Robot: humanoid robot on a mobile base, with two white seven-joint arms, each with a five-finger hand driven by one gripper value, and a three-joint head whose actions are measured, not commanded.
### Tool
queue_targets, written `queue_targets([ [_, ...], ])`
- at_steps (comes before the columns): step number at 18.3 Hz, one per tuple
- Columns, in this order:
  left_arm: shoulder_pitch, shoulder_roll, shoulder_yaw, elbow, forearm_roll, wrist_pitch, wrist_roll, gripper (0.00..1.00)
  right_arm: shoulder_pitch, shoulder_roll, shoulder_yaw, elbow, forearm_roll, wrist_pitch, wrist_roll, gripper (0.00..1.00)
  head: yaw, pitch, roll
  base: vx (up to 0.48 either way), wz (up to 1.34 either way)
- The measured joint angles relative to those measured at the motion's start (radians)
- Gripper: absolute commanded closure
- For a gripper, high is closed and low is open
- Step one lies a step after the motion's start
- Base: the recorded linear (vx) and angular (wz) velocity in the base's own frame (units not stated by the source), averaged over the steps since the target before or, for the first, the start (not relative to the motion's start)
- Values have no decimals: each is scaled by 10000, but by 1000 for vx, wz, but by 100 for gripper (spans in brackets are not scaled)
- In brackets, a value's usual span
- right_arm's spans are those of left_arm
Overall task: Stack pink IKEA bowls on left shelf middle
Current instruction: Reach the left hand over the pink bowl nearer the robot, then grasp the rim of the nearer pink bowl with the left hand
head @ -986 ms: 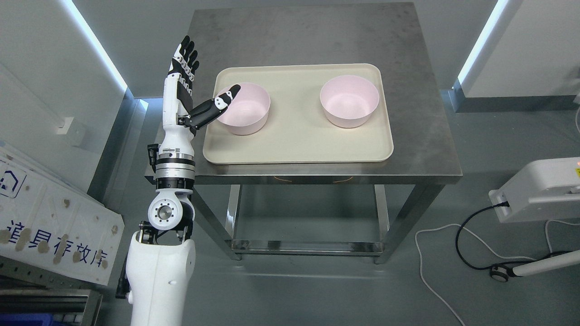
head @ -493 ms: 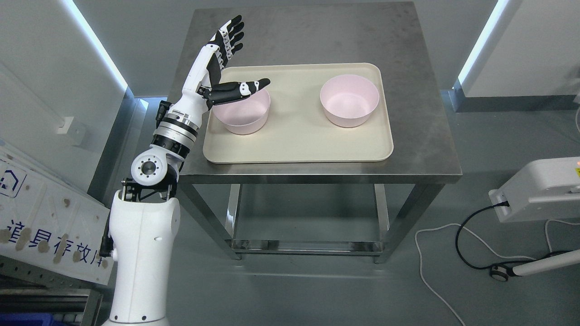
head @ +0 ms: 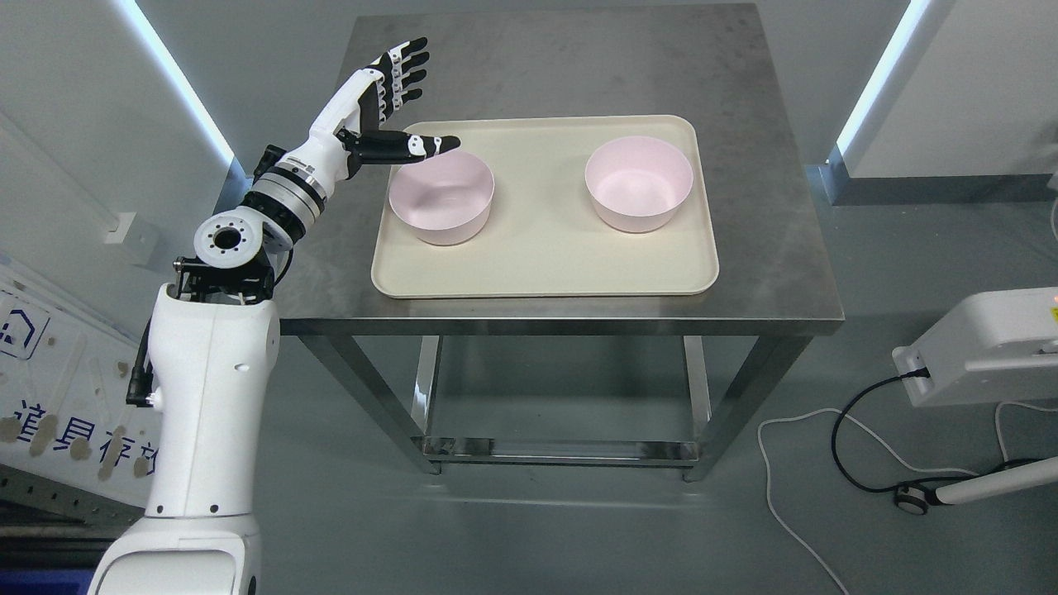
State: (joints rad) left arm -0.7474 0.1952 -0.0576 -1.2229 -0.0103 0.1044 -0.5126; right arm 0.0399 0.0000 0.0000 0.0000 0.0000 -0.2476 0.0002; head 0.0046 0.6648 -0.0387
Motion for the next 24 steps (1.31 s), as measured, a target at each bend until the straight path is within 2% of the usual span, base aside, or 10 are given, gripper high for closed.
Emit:
queue_targets([
  [5, 113, 353, -331, 519, -554, -1085, -300, 26, 1, 0, 0, 0, 0, 0, 0, 0, 0, 0, 0, 0, 0],
  [14, -227, 95, -796, 1229, -1948, -1242, -296, 38, 0, 0, 0, 0, 0, 0, 0, 0, 0, 0, 0, 0, 0],
  [17, -419, 51, -892, 1435, -2417, -1241, -295, 39, 0, 0, 0, 0, 0, 0, 0, 0, 0, 0, 0, 0, 0],
  [21, -804, 70, -989, 1647, -3301, -1257, -501, 50, 0, 0, 0, 0, 0, 0, 0, 0, 0, 0, 0, 0, 0],
  [24, -1036, 90, -1090, 1750, -3902, -1256, -789, 51, 0, 0, 0, 0, 0, 0, 0, 0, 0, 0, 0, 0, 0],
])
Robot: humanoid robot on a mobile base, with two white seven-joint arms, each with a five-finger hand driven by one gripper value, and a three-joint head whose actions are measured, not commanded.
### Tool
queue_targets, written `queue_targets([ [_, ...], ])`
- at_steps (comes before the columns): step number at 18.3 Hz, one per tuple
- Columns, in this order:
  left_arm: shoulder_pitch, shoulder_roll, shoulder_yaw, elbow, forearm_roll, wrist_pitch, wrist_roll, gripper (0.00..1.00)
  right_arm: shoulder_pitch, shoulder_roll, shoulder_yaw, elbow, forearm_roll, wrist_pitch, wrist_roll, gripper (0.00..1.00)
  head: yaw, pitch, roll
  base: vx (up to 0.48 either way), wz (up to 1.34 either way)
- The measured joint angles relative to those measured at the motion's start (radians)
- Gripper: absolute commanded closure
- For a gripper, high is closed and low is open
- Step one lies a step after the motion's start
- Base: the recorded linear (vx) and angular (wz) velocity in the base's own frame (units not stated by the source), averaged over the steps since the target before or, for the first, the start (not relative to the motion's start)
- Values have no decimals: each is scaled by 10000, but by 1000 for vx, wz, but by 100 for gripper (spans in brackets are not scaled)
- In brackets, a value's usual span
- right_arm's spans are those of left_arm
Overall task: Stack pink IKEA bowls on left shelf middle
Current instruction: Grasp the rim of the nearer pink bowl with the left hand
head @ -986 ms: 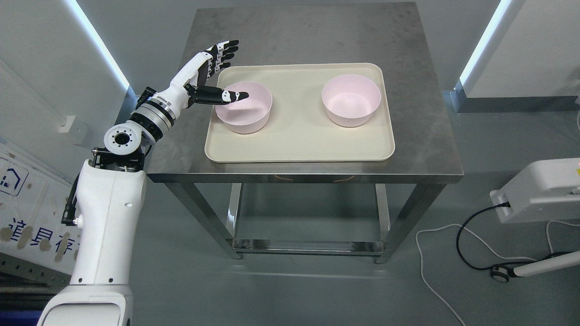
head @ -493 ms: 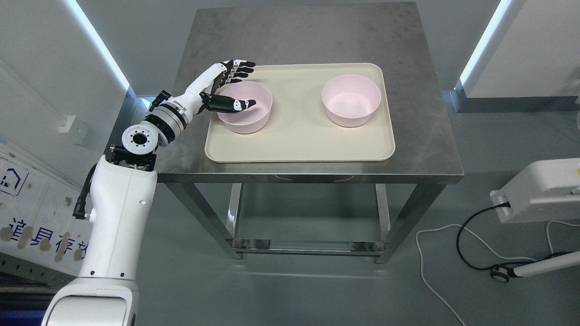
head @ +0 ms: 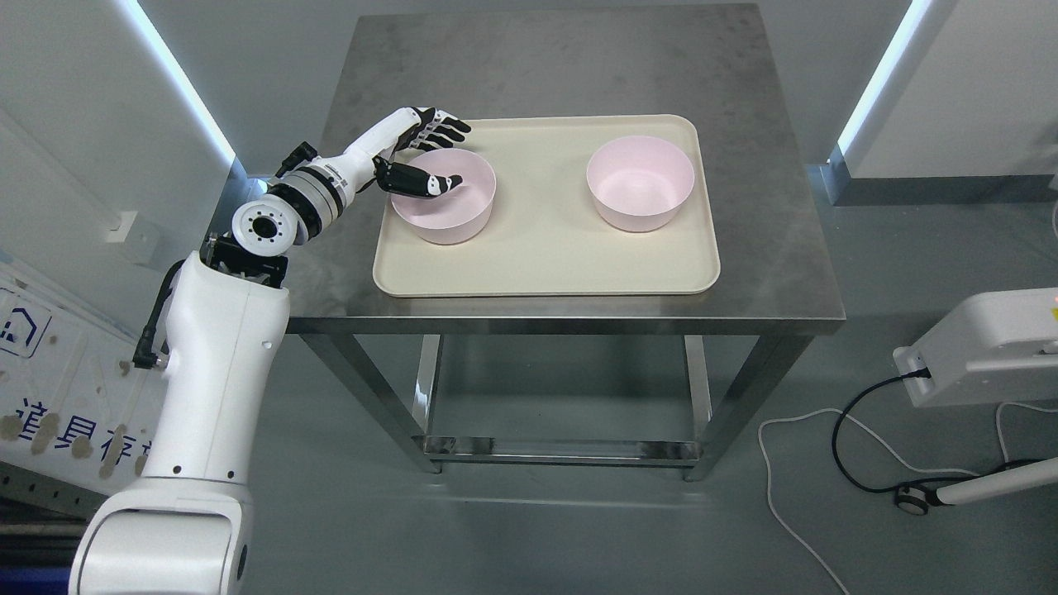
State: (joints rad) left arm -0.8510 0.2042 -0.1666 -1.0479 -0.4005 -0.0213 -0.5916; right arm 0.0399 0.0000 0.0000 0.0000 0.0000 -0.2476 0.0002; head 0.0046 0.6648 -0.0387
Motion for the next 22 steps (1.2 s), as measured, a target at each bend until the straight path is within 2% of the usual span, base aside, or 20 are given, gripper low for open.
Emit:
queue_targets([
  [4, -134, 18, -276, 85, -648, -159, -94, 57, 0, 0, 0, 0, 0, 0, 0, 0, 0, 0, 0, 0, 0],
  [7, -189, 0, -424, 128, -926, -493, -86, 75, 0, 0, 0, 0, 0, 0, 0, 0, 0, 0, 0, 0, 0],
  [13, -249, -124, -628, 200, -1282, -1375, -65, 97, 0, 0, 0, 0, 0, 0, 0, 0, 0, 0, 0, 0, 0],
  [22, -313, -498, -269, 223, -1363, -1933, -147, 99, 0, 0, 0, 0, 0, 0, 0, 0, 0, 0, 0, 0, 0],
])
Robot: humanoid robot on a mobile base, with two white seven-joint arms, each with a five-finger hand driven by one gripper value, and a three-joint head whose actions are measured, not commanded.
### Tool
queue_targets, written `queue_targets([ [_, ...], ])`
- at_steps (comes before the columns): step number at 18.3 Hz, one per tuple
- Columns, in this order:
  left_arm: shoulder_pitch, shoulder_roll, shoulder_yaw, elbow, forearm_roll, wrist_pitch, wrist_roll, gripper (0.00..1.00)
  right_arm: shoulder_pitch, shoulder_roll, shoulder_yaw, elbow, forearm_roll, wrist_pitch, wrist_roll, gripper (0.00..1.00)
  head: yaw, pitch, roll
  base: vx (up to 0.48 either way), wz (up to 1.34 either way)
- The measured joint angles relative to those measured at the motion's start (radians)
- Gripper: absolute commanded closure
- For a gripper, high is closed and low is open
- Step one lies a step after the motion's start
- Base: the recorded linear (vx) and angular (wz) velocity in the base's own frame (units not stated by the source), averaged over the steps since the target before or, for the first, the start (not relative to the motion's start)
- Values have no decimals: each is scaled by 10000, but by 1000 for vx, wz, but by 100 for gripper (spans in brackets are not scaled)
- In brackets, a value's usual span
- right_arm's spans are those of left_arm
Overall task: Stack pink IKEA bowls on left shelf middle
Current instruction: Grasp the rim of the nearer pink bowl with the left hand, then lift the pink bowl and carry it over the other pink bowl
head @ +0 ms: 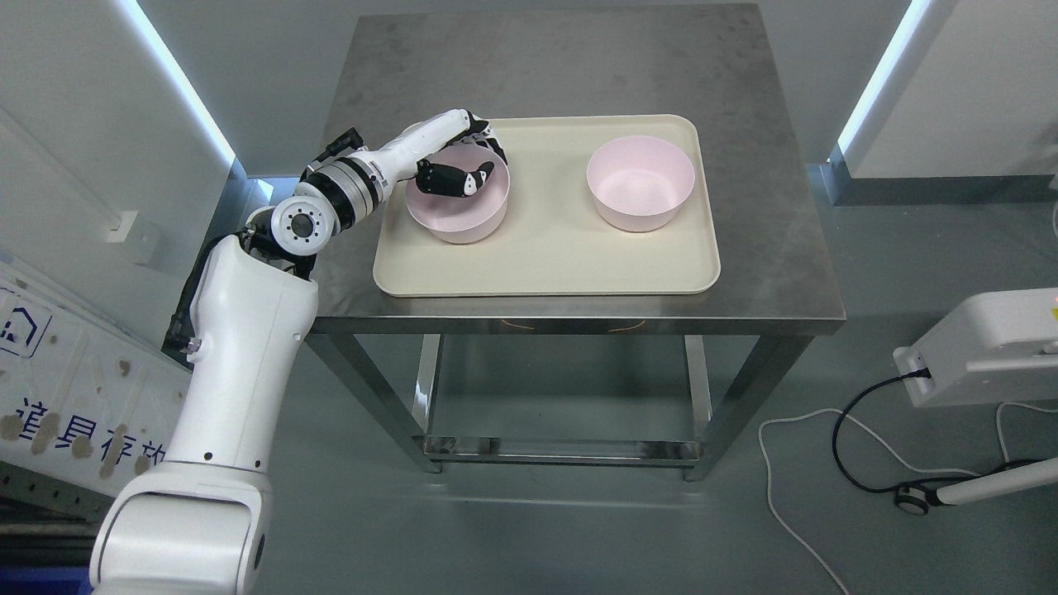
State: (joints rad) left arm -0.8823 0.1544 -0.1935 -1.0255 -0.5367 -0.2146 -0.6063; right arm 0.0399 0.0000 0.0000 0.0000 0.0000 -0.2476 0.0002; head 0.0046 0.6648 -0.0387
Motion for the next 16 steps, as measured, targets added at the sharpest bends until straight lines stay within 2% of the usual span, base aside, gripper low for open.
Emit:
queue_targets([
  [10, -786, -682, 735, -301, 410, -52, -614, 98, 0, 0, 0, 0, 0, 0, 1, 0, 0, 0, 0, 0, 0],
  [16, -1547, -1051, -36, -442, 1237, 951, -579, 98, 0, 0, 0, 0, 0, 0, 1, 0, 0, 0, 0, 0, 0],
])
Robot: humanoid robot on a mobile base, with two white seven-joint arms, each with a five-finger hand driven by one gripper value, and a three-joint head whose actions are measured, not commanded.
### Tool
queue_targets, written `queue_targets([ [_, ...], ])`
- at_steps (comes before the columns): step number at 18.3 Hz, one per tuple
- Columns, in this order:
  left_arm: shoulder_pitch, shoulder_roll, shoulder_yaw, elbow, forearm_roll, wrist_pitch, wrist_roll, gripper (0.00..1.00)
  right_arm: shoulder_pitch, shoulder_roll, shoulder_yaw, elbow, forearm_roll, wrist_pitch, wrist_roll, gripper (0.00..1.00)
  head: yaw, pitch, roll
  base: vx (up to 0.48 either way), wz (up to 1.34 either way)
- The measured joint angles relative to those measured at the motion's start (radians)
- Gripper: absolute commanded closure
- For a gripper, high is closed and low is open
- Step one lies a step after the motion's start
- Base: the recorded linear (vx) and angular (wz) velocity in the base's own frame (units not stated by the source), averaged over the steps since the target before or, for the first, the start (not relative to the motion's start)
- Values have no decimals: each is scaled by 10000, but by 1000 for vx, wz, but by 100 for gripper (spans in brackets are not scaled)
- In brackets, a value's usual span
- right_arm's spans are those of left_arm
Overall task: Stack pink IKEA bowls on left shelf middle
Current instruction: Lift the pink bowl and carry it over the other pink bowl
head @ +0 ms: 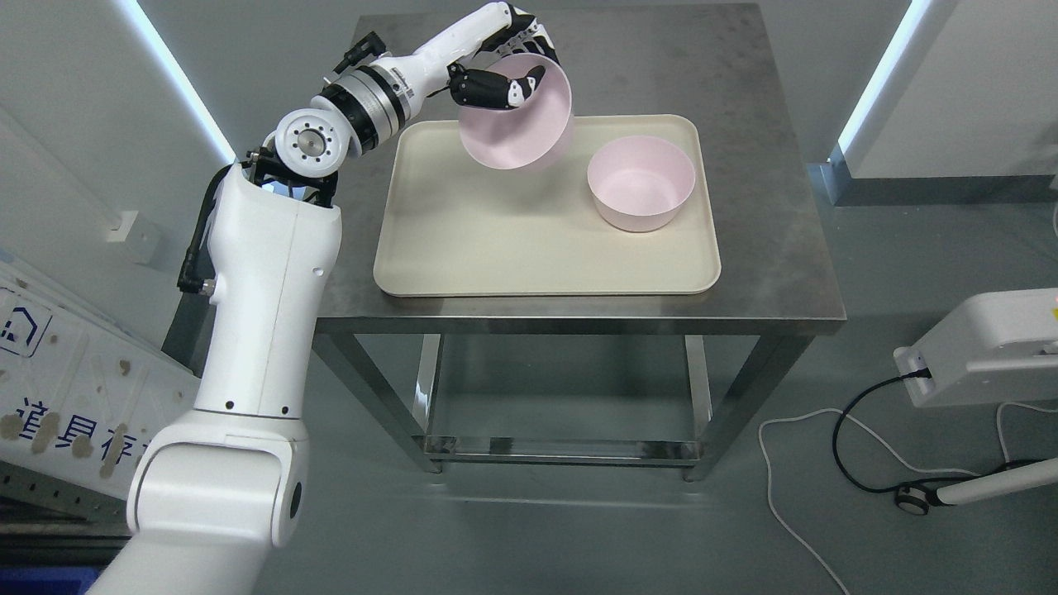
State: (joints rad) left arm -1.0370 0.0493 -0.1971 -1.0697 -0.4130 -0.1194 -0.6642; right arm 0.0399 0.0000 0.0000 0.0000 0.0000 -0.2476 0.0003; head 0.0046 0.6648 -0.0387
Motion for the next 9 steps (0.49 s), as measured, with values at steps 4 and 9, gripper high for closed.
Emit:
queue_targets([
  [4, -493, -151, -1314, 136, 1346, 917, 1215, 98, 0, 0, 0, 0, 0, 0, 0, 0, 0, 0, 0, 0, 0],
  [9, -864, -287, -3139, 465, 2395, 1161, 2101, 97, 0, 0, 0, 0, 0, 0, 0, 0, 0, 0, 0, 0, 0],
])
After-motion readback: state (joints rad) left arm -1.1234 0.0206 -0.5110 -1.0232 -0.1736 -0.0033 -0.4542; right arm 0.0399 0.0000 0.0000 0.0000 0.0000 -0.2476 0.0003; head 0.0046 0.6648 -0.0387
